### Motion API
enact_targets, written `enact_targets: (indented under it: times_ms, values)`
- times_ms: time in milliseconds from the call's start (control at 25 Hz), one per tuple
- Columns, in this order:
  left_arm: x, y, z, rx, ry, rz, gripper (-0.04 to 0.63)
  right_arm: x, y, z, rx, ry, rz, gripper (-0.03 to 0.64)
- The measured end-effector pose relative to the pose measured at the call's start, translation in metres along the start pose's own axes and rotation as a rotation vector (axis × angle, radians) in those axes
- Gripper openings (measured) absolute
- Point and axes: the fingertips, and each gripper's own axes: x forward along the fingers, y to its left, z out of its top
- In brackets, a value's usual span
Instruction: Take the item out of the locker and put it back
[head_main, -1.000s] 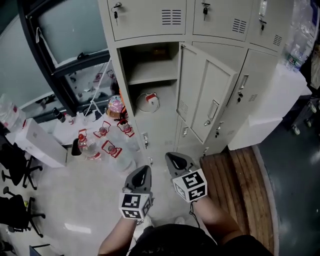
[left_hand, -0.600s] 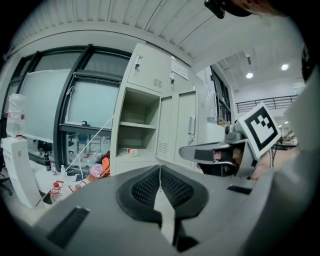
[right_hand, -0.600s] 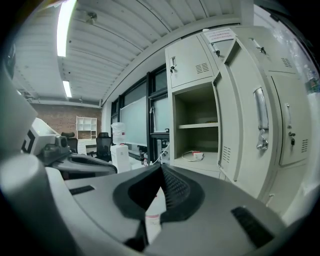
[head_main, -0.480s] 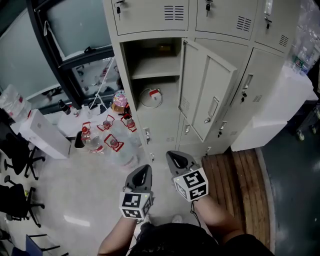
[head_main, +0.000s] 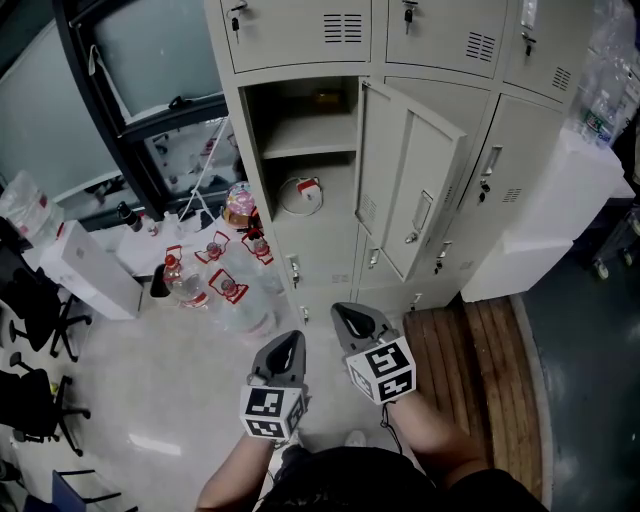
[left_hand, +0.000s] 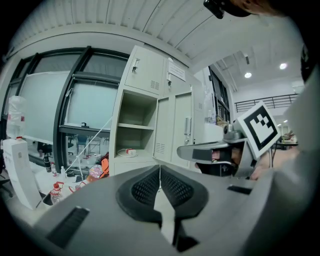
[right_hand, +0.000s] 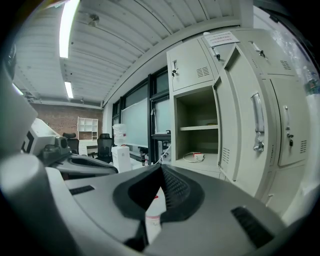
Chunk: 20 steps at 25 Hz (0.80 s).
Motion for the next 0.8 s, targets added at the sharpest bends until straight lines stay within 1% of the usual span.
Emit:
enact_targets:
  times_ms: [520,800]
  values:
    - [-0.017,0.003,-0.002,-0.006,-0.006,0.010,0.008,-0.002,0.017,0.000,-0.004,0.001,0.013,0.000]
    - [-0.026,0.005,-0.005,-0.013,0.012,0.015,0.008,-0.002,0.025,0.001,-0.005,-0.001,0.020,-0.002]
